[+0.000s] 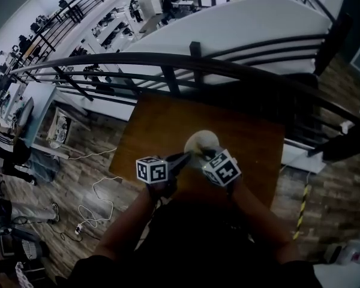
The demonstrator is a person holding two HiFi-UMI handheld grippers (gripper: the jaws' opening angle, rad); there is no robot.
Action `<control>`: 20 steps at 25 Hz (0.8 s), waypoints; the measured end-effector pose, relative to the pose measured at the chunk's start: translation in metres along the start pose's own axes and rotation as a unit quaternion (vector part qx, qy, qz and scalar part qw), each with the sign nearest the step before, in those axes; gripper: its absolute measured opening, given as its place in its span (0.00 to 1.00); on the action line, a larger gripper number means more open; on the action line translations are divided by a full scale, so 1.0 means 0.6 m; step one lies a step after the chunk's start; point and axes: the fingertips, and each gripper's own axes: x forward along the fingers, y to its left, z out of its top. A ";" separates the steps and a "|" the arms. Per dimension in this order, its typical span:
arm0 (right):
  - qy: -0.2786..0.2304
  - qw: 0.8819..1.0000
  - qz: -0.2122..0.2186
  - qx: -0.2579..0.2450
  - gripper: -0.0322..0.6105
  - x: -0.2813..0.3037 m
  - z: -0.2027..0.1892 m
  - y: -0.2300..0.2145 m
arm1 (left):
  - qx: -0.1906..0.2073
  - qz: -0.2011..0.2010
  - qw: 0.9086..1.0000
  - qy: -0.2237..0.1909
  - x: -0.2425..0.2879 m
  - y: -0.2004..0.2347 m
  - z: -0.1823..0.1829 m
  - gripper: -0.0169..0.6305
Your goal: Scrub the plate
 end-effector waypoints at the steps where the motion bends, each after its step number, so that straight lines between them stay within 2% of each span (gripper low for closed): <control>1: 0.000 1.000 0.012 -0.004 0.14 0.002 0.001 0.016 | 0.002 0.002 1.000 -0.004 -0.002 0.001 0.005 0.07; 3: 0.007 0.999 0.034 -0.003 0.14 0.007 -0.010 0.038 | 0.005 0.007 1.000 -0.007 -0.008 0.007 0.012 0.06; 6: 0.045 0.998 0.052 0.004 0.14 0.030 -0.072 0.037 | 0.014 0.015 1.000 -0.002 -0.015 0.016 0.008 0.06; 10: 0.084 0.996 0.018 0.025 0.14 0.025 -0.135 -0.009 | 0.047 0.021 0.999 0.012 -0.024 0.017 0.001 0.07; 15: 0.067 0.995 -0.009 0.071 0.14 -0.013 -0.136 -0.076 | 0.089 0.028 0.995 0.034 -0.035 0.024 0.004 0.06; 18: 0.051 0.995 -0.032 0.077 0.14 -0.040 -0.117 -0.112 | 0.115 0.036 0.992 0.034 -0.044 0.029 0.019 0.05; 20: 0.036 0.996 -0.040 0.074 0.14 -0.058 -0.091 -0.126 | 0.149 0.047 0.987 0.043 -0.045 0.027 0.028 0.05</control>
